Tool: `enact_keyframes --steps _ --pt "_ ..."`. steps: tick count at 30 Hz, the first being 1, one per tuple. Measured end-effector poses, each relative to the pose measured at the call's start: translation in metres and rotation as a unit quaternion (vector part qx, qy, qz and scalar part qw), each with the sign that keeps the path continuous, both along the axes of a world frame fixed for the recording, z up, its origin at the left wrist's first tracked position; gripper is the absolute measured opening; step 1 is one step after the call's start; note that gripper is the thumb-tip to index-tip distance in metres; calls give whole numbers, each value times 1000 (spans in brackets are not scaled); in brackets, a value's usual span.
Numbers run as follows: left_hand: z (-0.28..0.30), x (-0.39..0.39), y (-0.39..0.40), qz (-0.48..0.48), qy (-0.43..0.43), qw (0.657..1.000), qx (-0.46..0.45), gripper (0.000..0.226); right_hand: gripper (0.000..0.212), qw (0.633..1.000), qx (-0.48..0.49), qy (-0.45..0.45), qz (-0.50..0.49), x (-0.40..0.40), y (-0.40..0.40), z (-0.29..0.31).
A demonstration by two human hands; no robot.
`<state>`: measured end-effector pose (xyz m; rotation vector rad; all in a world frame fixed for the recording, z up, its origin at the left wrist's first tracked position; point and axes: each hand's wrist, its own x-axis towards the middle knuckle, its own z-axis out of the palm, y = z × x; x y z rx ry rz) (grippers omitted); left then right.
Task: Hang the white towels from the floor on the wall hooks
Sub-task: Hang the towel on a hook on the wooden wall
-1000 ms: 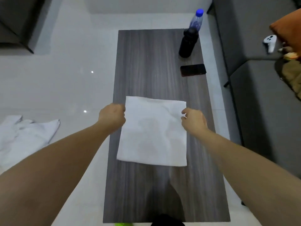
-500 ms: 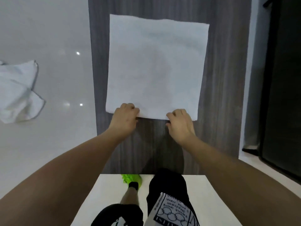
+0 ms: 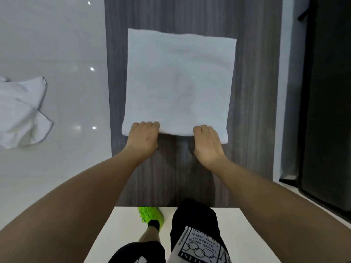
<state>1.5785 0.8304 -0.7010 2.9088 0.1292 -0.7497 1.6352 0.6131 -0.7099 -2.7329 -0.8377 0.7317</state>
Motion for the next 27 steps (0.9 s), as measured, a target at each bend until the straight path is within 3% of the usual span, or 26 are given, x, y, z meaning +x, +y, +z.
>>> enact_keyframes --steps 7,11,15,20,25,27 --pt "107 32 20 79 -108 991 -24 25 33 997 -4 -82 -10 39 26 99" --pt "180 42 36 163 -179 969 -50 26 28 990 56 -122 -44 65 53 177" --pt "264 26 61 200 -254 944 -69 17 10 972 117 -206 5 72 82 268" --pt "374 -43 108 214 -320 923 -18 26 11 945 140 -286 75 42 137 379" --pt "462 -163 163 237 -396 887 19 17 5 909 194 -327 170 -38 209 468" --pt "492 -225 184 227 -433 871 52 28 9 886 233 -339 216 -82 239 497"
